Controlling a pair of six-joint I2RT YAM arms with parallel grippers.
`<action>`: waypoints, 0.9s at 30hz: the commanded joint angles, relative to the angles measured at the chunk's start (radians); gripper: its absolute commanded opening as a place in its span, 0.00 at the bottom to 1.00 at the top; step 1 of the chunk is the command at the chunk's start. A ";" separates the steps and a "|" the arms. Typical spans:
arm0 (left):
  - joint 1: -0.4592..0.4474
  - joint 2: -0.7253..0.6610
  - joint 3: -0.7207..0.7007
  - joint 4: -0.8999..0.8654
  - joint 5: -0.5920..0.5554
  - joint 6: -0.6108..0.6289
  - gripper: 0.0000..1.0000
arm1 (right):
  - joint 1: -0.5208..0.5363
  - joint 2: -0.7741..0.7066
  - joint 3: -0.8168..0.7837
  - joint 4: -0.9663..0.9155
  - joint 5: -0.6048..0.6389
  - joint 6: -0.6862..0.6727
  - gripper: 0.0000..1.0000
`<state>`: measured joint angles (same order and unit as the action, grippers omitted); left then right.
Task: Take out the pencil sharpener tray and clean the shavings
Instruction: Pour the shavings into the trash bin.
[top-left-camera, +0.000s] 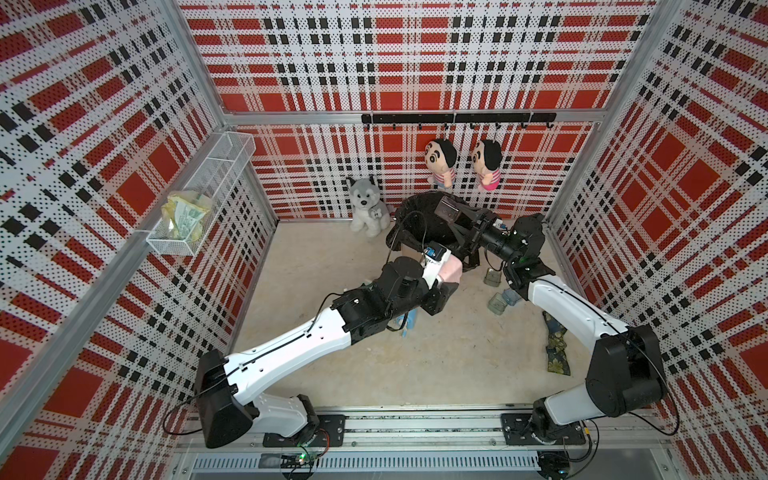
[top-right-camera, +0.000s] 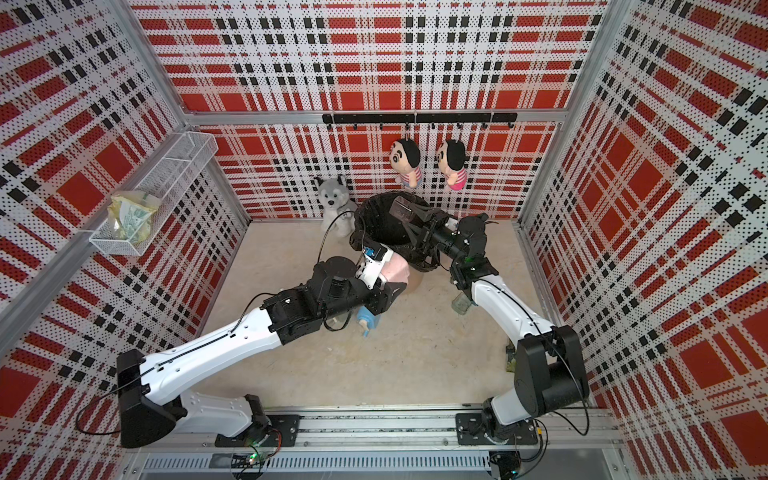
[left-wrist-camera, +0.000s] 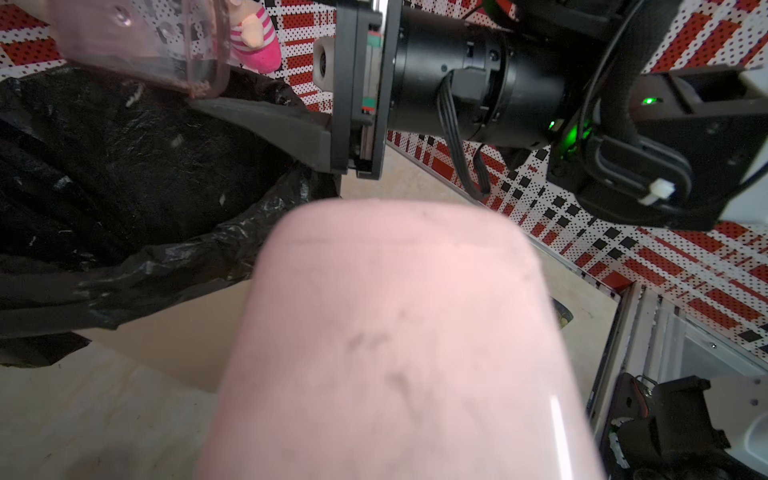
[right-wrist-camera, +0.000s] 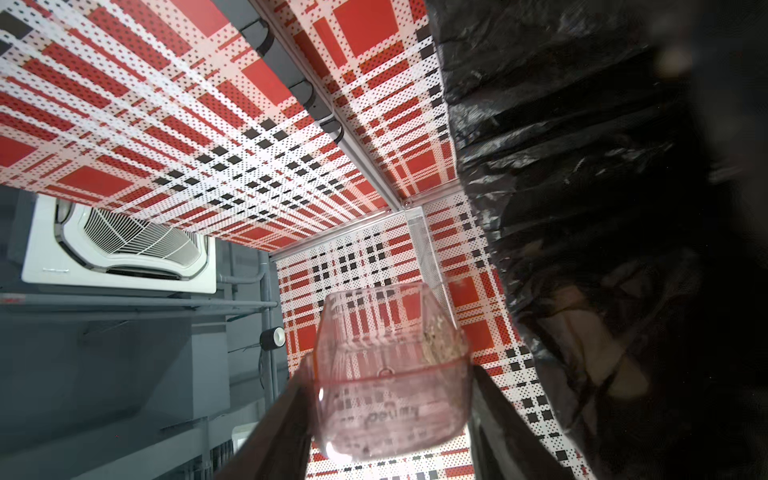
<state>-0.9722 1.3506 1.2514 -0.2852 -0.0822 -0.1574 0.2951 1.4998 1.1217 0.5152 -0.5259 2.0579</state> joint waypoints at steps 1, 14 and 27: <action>0.002 -0.021 0.024 0.016 -0.012 -0.006 0.43 | 0.016 0.029 0.035 0.086 0.028 0.030 0.49; 0.013 -0.042 0.016 -0.002 -0.019 -0.006 0.43 | 0.022 0.005 0.019 0.100 0.042 0.012 0.50; 0.012 -0.047 0.023 -0.029 -0.024 -0.009 0.45 | 0.024 0.011 -0.012 0.137 0.034 0.017 0.51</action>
<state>-0.9653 1.3380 1.2514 -0.3290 -0.0944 -0.1577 0.3126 1.5249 1.0973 0.6331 -0.4892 2.0872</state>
